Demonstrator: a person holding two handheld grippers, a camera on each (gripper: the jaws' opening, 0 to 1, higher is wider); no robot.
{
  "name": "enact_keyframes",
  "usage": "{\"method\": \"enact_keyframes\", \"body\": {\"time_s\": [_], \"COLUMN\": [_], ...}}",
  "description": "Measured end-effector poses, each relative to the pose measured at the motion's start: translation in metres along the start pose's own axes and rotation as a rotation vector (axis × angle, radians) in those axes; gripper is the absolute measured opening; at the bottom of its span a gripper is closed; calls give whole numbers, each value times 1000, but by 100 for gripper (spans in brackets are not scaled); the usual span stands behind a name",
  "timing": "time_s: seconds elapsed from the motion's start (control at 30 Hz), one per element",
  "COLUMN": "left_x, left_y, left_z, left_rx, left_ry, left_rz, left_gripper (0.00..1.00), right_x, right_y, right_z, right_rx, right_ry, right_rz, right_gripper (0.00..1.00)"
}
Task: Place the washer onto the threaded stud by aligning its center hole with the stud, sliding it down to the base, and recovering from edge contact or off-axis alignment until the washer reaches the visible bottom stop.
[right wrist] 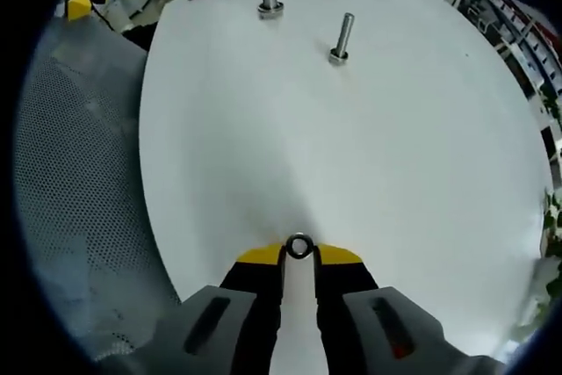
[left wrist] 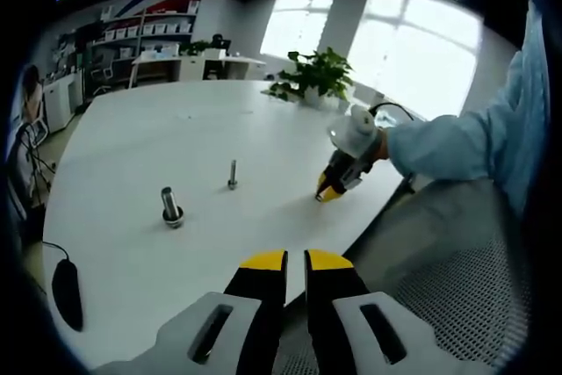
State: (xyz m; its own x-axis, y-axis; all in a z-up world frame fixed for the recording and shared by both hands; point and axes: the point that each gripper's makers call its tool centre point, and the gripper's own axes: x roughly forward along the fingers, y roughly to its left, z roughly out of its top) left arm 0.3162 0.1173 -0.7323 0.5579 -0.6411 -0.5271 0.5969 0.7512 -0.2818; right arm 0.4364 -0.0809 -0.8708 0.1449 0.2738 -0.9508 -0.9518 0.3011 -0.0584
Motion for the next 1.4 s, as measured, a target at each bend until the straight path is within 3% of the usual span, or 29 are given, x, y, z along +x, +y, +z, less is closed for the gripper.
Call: {"method": "enact_keyframes", "body": {"time_s": [0.23,0.47,0.67,0.87,1.0,1.4], "left_x": [0,0,0,0,1,0], "left_y": [-1,-2,-1,-1,-1,-1], "left_z": [0,-1,0,1,0,1], "left_rx": [4,7,6,3,6,0], "left_ry": [1,3,-1,-5,-1,-2], "left_rz": [-4,-7,-5,-4,-6,-4], "left_gripper": [5,5,5,5,5,5], "right_x": [-15,-24,-28,-28,-24,-6], "right_y": [-11,-18,-22,-33,-40,-46], "right_z": [42,102,149,173,181,181], "right_rx": [-25,-20,-61,-10,-20,-6], "right_ry": [-95,-221,-302,-354,-349,-286], "right_rz": [-44,-66,-137,-145,-162,-130], "right_gripper": [15,15,15,15,15,15]}}
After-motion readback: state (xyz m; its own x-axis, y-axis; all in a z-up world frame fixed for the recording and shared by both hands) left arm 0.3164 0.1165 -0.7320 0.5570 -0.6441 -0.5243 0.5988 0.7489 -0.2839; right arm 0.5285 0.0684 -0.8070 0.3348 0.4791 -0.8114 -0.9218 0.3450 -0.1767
